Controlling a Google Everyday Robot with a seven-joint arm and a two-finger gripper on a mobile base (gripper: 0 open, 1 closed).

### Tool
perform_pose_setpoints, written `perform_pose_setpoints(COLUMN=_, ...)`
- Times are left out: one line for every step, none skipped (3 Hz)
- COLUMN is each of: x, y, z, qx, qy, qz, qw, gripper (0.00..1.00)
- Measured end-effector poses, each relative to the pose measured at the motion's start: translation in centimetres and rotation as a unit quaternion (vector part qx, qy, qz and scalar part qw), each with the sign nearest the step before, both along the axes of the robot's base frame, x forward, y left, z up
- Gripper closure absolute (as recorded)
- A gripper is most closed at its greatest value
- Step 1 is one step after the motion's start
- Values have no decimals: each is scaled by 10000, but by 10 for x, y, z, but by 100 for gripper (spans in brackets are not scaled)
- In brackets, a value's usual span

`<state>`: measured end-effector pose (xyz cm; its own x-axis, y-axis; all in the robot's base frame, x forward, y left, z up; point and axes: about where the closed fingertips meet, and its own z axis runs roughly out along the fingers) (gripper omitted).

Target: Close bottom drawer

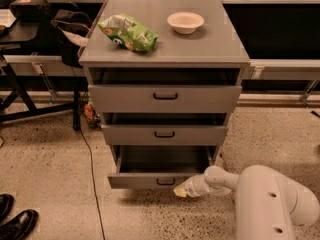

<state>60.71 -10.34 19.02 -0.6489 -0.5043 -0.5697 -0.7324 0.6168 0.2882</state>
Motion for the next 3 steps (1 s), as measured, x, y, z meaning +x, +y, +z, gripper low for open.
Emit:
perform_pose_setpoints(x=0, y=0, z=0, qx=1, qy=0, qz=0, qw=10000, gripper=100)
perform_pose_setpoints(x=7, y=3, z=-6, qx=97, qy=-56, qz=-11, qw=9999, gripper=100)
perform_pose_setpoints(x=33, y=9, z=0, qx=178, qy=-290, qz=-97, qw=9994, gripper=100)
